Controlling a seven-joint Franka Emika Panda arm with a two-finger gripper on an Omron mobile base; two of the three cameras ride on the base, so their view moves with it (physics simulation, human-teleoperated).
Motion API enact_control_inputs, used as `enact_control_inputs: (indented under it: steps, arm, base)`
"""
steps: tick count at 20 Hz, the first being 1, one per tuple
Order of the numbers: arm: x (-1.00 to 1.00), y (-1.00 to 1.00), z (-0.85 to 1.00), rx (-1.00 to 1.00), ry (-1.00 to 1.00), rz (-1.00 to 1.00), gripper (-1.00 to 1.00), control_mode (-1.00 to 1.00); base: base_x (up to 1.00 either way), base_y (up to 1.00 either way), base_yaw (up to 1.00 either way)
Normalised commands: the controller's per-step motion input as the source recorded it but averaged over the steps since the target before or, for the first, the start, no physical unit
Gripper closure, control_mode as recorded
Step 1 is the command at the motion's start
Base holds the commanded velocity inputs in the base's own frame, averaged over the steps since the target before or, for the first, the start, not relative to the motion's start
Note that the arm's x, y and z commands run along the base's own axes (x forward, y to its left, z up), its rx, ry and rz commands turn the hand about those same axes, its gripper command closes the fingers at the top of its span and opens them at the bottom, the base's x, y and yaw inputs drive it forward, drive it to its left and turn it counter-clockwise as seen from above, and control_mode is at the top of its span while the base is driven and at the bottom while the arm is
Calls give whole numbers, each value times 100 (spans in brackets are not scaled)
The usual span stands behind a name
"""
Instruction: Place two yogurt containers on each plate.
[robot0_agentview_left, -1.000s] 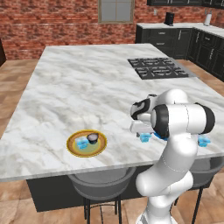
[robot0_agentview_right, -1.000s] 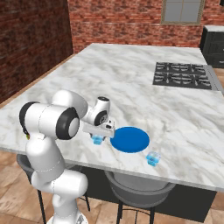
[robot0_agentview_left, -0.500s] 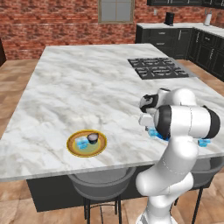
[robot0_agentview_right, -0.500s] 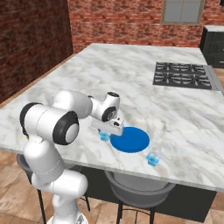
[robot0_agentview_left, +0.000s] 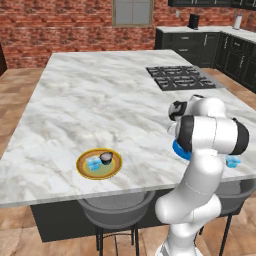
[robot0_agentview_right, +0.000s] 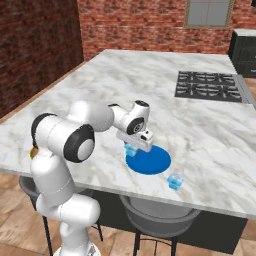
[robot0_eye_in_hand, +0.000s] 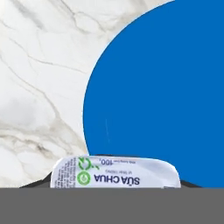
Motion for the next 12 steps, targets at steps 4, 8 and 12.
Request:
enact_control_inputs:
  steps: [4, 8, 12]
  arm:
    - [21, -42, -19, 0, 0, -14, 100, -100]
    - [19, -41, -22, 0, 1, -13, 100, -100]
    - [3, -9, -33, 0, 5, -9, -100, -100]
  base:
    - [0, 0, 0]
    - [0, 0, 0]
    - [0, 0, 0]
